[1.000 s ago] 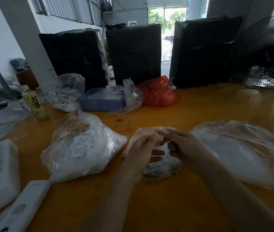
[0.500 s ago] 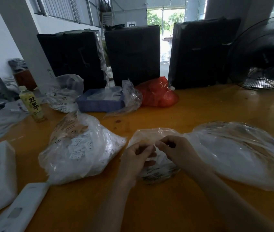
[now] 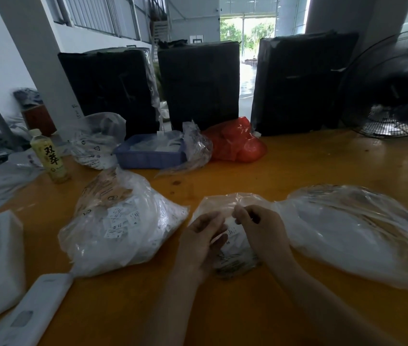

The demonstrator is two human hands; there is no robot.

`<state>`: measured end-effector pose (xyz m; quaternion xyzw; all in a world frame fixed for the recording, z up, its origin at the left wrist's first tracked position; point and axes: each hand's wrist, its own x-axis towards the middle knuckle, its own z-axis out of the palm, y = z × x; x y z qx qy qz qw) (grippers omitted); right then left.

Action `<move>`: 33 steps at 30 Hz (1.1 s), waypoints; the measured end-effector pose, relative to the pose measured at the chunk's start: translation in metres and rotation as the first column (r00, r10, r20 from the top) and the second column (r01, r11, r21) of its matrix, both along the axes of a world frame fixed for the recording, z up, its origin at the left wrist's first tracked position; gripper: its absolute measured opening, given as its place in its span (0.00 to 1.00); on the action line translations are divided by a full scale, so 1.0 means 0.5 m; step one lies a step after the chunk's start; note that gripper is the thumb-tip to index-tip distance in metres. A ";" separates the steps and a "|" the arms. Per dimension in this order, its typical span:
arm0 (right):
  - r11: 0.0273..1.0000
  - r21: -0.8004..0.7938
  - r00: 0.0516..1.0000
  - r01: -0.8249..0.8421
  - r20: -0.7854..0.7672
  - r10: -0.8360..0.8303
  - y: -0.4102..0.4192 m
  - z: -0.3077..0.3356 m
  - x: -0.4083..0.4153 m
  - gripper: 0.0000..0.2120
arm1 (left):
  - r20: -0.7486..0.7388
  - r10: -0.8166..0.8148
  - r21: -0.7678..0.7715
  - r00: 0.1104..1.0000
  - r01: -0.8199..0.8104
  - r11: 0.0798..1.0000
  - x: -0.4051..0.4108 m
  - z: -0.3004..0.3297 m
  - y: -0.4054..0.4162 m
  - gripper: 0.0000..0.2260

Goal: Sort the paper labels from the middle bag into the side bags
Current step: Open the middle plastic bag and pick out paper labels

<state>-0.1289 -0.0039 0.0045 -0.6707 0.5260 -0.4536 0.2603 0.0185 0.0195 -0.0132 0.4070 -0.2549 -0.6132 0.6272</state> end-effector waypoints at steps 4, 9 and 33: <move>0.999 0.035 0.996 -0.036 -0.081 0.039 -0.004 -0.014 0.009 0.13 | -0.029 0.051 -0.052 0.998 -0.052 0.997 -0.005 0.008 -0.001 0.05; 0.984 -0.097 0.860 -0.147 -0.505 0.079 -0.044 -0.018 -0.019 0.12 | -0.132 0.078 -0.062 0.988 -0.087 0.994 0.003 0.001 -0.004 0.06; 0.998 0.036 0.997 0.054 0.052 -0.055 -0.022 -0.012 -0.069 0.12 | 0.179 0.042 -0.015 0.983 -0.040 0.999 -0.005 -0.014 0.000 0.18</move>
